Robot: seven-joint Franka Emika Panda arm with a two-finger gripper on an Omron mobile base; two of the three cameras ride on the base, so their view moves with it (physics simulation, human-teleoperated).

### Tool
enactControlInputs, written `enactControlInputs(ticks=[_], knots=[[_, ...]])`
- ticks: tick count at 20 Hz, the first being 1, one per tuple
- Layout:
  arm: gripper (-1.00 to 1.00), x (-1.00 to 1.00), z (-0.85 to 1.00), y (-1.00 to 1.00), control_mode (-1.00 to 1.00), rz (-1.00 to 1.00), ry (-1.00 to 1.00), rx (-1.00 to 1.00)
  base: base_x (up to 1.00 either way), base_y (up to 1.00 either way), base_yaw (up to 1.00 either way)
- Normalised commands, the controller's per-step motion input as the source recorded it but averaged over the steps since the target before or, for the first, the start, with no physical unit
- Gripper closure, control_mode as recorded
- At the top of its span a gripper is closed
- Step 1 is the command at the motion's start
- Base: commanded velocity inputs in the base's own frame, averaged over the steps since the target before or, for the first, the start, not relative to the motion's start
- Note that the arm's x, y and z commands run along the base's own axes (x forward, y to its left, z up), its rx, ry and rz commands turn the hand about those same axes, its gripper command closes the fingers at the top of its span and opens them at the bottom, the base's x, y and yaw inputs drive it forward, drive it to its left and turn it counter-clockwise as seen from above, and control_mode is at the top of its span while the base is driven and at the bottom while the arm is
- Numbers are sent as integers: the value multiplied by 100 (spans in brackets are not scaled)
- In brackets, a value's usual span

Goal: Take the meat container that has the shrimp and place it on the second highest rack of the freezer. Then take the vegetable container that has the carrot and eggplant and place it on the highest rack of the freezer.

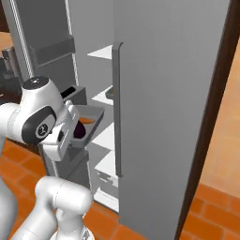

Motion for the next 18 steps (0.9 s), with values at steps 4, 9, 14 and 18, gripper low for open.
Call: enactControlInputs(ticks=[4,9,14,18], knots=[[100,0,0,0,100,0,0,0,0,-1,40],[100,0,0,0,100,0,0,0,17,0,7],[100,0,0,0,100,0,0,0,19,0,6],[100,0,0,0,100,0,0,0,42,0,3]])
